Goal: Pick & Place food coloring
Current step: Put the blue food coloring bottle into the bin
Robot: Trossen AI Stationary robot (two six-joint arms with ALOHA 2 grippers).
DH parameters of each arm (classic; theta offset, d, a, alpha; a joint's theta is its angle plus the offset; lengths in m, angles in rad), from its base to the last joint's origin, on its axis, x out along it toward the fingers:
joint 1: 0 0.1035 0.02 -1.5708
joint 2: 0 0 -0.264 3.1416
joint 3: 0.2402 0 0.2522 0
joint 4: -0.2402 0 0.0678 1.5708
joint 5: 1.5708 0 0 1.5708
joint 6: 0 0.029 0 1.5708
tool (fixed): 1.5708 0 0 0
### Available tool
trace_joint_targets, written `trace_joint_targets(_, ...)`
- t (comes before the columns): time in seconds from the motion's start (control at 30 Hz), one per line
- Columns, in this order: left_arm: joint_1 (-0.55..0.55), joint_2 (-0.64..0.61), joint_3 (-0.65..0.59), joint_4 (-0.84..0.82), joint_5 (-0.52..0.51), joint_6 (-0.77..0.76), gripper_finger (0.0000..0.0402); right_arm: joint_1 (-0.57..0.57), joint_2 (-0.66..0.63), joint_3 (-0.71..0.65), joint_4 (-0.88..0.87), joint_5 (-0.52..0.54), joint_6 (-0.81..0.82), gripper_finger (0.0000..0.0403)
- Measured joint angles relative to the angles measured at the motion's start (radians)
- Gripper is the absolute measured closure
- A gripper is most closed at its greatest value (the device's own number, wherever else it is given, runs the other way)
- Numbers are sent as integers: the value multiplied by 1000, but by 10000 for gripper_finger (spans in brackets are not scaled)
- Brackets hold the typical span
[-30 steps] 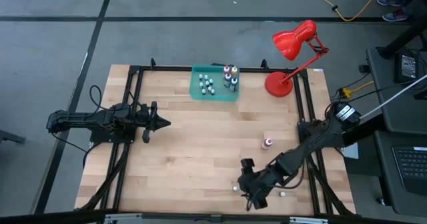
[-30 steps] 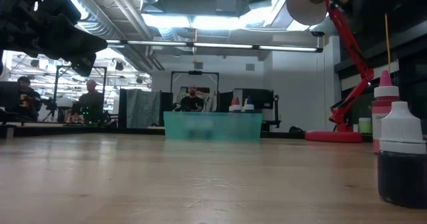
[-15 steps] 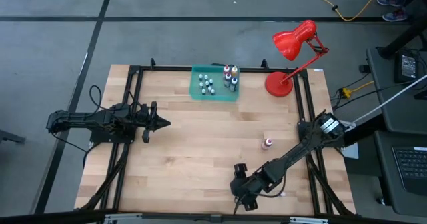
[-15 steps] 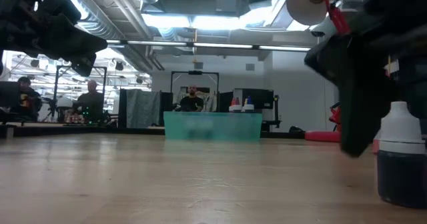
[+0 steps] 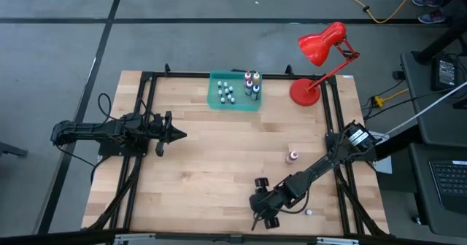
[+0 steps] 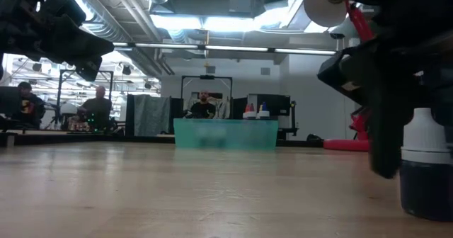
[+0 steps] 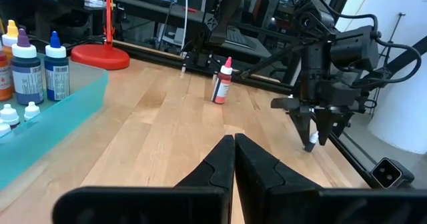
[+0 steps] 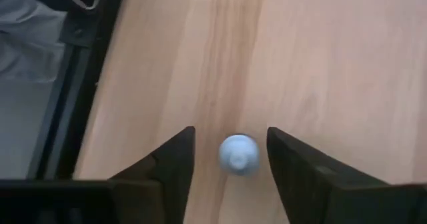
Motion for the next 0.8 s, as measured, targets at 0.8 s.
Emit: trace_joint_targets(0.8, 0, 0, 0, 0, 0, 0, 396, -55, -2, 99, -53, -93, -98, 319)
